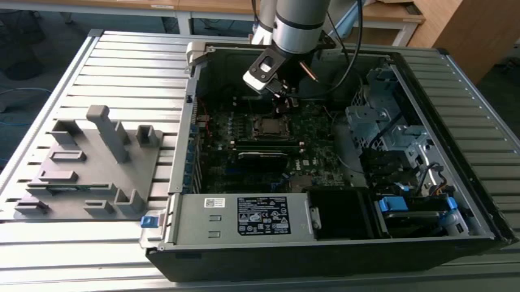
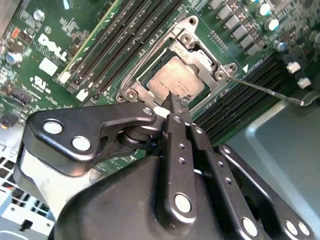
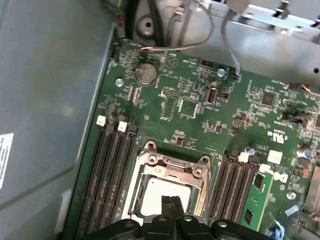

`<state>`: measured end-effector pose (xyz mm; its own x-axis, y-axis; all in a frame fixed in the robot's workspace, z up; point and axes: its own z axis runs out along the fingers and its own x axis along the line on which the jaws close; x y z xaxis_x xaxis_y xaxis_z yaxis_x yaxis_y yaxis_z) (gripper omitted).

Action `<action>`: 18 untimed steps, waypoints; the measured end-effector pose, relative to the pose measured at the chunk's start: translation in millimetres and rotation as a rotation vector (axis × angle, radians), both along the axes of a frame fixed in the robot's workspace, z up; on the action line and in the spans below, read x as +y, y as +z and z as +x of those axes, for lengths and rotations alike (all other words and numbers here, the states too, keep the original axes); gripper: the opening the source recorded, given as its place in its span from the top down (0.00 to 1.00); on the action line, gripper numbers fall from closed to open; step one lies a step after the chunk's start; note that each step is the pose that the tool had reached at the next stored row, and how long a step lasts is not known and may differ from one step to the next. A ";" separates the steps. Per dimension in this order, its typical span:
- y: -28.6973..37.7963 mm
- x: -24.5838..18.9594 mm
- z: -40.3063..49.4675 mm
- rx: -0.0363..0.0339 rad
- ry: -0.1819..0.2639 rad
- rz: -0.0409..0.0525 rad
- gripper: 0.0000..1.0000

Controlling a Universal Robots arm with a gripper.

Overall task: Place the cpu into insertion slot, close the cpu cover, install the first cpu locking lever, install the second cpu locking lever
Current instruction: 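Close the cpu cover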

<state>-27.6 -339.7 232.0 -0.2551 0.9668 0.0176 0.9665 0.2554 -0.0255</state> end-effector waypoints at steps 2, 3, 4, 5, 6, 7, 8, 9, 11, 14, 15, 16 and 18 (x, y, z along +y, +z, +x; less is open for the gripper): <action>0.0 0.0 0.0 0.0000 0.003 0.0000 0.90; 0.0 0.0 0.0 0.0000 0.003 0.0000 0.90; 0.0 0.0 0.0 0.0000 0.003 0.0001 0.90; 0.0 0.0 0.0 0.0000 0.003 0.0001 0.90; 0.0 0.0 0.0 0.0000 0.003 0.0001 0.90; -0.1 0.0 0.0 0.0000 0.005 0.0001 0.90; 0.0 0.0 0.0 0.0000 0.011 0.0001 0.90; -0.1 0.0 0.0 0.0000 0.022 0.0001 0.90; -0.1 0.0 0.0 0.0000 0.050 0.0002 0.90; -0.3 0.0 0.0 0.0000 0.094 0.0001 0.90; -0.4 0.0 0.0 0.0000 0.108 0.0001 0.90; -0.4 0.0 0.0 0.0000 0.122 0.0001 0.90; -0.4 0.0 0.0 0.0000 0.136 0.0001 0.90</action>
